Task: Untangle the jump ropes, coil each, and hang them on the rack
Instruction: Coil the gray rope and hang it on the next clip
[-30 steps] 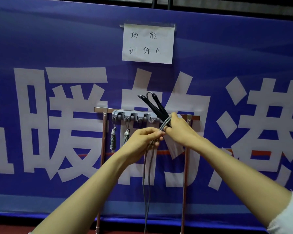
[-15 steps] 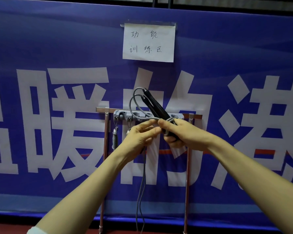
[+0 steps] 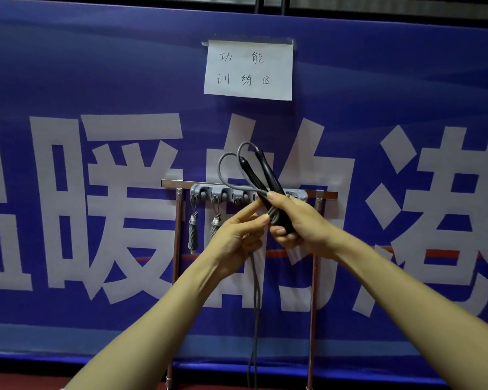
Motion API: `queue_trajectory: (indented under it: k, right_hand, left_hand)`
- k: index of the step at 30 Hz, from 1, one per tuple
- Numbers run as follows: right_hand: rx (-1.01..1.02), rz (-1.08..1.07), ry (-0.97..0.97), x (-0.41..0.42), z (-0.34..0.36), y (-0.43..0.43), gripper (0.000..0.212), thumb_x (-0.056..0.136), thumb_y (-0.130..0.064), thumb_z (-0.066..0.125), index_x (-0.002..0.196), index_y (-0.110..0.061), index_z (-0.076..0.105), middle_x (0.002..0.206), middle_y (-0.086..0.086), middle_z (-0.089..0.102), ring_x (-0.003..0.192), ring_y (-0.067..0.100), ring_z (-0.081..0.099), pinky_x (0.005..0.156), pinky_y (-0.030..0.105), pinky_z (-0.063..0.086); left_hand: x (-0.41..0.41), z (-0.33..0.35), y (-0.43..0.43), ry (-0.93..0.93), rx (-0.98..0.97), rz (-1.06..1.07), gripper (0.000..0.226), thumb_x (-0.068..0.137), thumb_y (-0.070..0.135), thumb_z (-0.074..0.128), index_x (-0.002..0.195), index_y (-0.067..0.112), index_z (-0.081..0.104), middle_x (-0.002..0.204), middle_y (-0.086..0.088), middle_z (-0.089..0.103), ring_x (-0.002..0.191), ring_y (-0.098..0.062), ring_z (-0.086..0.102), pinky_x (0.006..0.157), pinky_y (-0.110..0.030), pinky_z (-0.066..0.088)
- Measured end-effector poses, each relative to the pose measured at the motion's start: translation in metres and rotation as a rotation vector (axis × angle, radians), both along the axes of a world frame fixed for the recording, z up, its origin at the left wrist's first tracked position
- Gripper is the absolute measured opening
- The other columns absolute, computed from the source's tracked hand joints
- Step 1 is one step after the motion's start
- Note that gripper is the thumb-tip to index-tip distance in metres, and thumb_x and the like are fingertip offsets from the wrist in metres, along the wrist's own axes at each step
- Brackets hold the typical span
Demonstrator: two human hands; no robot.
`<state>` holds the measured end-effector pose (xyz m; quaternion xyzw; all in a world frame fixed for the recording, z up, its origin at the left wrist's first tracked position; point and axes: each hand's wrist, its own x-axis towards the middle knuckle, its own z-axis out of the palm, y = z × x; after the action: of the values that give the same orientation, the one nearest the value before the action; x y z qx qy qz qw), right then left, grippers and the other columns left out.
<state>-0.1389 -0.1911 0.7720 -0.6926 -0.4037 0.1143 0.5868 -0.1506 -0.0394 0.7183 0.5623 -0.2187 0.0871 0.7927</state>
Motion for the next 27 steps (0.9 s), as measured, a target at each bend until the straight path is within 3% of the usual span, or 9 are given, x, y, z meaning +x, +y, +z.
queue_trajectory:
  k: [5,10,12,14,16,20,24,27]
  right_hand:
    - [-0.029,-0.005,-0.01,0.005,-0.005,-0.005,0.029,0.102,-0.039,0.037,0.097,-0.012,0.046,0.064,0.003,0.05,0.044,0.01,0.032,0.041,0.017,0.022]
    - [-0.014,0.126,-0.08,0.002,-0.006,-0.009,0.026,0.098,-0.037,0.044,0.095,-0.012,0.043,0.061,0.0,0.045,0.05,0.013,0.032,0.043,0.021,0.023]
    - [-0.137,0.159,-0.129,0.001,-0.005,-0.014,0.027,0.096,-0.038,0.046,0.1,-0.01,0.045,0.065,0.0,0.048,0.053,0.012,0.038,0.044,0.021,0.03]
    - [-0.34,0.203,-0.144,-0.003,-0.005,-0.02,0.033,0.093,-0.038,0.048,0.111,-0.011,0.044,0.072,0.001,0.05,0.058,0.012,0.041,0.049,0.022,0.034]
    - [-0.516,0.263,-0.13,-0.007,-0.004,-0.023,0.028,0.093,-0.037,0.049,0.11,-0.016,0.042,0.077,0.001,0.048,0.061,0.01,0.041,0.053,0.02,0.035]
    - [-0.761,0.325,-0.088,-0.012,-0.003,-0.017,0.022,0.098,-0.033,0.052,0.104,-0.019,0.037,0.077,0.002,0.045,0.061,0.009,0.038,0.054,0.02,0.034]
    - [-0.963,0.202,-0.085,-0.008,-0.007,-0.01,0.03,0.095,-0.036,0.057,0.103,-0.021,0.032,0.072,0.001,0.049,0.055,0.007,0.038,0.051,0.02,0.032]
    - [-0.947,0.143,-0.077,0.002,-0.006,-0.012,0.033,0.095,-0.038,0.057,0.102,-0.014,0.035,0.077,0.007,0.047,0.057,0.01,0.036,0.053,0.024,0.029]
  left_hand:
    - [0.005,-0.004,0.008,-0.035,0.056,0.026,0.04,0.081,0.012,0.066,0.119,0.023,0.069,0.07,0.001,0.039,0.05,-0.004,0.032,0.044,-0.015,0.025]
    - [0.016,-0.015,0.02,-0.052,0.168,-0.173,0.047,0.083,0.027,0.074,0.128,0.025,0.06,0.076,-0.006,0.035,0.059,-0.016,0.022,0.063,-0.029,0.027]
    - [0.01,-0.011,0.024,-0.062,0.343,-0.184,0.049,0.082,0.027,0.074,0.127,0.017,0.057,0.079,-0.015,0.038,0.066,-0.026,0.025,0.071,-0.036,0.029]
    - [0.006,0.002,0.034,-0.101,0.682,-0.047,0.033,0.083,0.02,0.071,0.113,0.013,0.059,0.091,-0.02,0.048,0.077,-0.031,0.042,0.08,-0.035,0.041]
    - [0.007,0.022,0.045,-0.121,0.94,0.008,0.032,0.083,0.022,0.068,0.109,0.004,0.059,0.097,-0.019,0.059,0.087,-0.032,0.058,0.085,-0.033,0.049]
    - [0.013,0.059,0.048,-0.001,1.072,-0.222,0.017,0.083,0.002,0.069,0.099,0.002,0.062,0.083,-0.008,0.067,0.077,-0.019,0.067,0.079,-0.029,0.054]
    - [0.004,0.082,0.039,-0.17,1.246,-0.073,0.012,0.08,-0.001,0.072,0.091,0.001,0.067,0.087,-0.015,0.071,0.084,-0.021,0.069,0.083,-0.027,0.055]
    - [-0.001,0.078,0.041,-0.307,1.261,0.123,0.014,0.078,0.007,0.077,0.087,0.001,0.069,0.086,-0.014,0.072,0.084,-0.024,0.07,0.083,-0.031,0.056]
